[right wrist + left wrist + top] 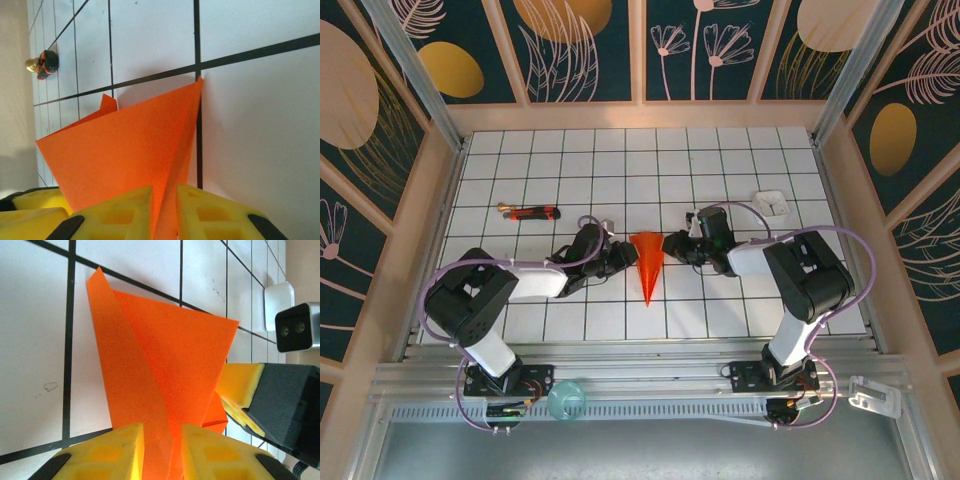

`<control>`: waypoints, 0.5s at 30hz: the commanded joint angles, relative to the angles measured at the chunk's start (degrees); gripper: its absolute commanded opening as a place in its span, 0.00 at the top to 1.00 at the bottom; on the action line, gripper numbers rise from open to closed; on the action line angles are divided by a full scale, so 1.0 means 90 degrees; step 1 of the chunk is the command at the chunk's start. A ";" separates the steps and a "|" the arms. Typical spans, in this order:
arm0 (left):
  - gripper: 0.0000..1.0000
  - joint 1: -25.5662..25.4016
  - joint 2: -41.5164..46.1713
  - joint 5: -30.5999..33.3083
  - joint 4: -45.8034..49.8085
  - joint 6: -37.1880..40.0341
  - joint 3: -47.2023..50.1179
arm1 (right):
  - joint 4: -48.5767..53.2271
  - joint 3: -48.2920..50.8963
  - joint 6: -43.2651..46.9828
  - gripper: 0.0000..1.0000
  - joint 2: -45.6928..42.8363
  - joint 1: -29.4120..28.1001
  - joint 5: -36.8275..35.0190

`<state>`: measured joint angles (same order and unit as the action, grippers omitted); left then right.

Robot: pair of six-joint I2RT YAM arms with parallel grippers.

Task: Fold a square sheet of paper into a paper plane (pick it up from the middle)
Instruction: Turn over a paper plane at the center of the table.

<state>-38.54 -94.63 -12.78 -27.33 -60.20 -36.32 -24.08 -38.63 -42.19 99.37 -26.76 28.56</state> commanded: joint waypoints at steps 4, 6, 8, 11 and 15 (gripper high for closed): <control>0.74 0.0072 0.0096 0.0134 0.0473 0.0332 -0.0047 | 0.0283 -0.0131 0.0263 0.81 0.0081 0.0036 -0.0033; 0.74 0.0071 0.0066 0.0035 0.0432 0.0331 -0.0047 | 0.0306 -0.0117 0.0298 0.81 0.0077 0.0041 -0.0052; 0.74 0.0068 0.0056 -0.0018 0.0398 0.0351 -0.0047 | 0.0349 -0.0124 0.0347 0.81 0.0058 0.0036 -0.0092; 0.76 0.0080 0.0046 0.0064 0.0581 0.0435 -0.0067 | 0.0485 -0.0187 0.0475 0.81 0.0071 0.0048 -0.0144; 0.80 0.0124 0.0029 0.0121 0.0681 0.0412 0.0015 | 0.0557 -0.0209 0.0575 0.84 0.0138 0.0044 -0.0185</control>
<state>-38.13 -94.26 -12.53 -22.92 -57.56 -36.32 -20.51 -39.07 -39.03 99.55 -26.70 28.08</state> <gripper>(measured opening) 0.207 0.172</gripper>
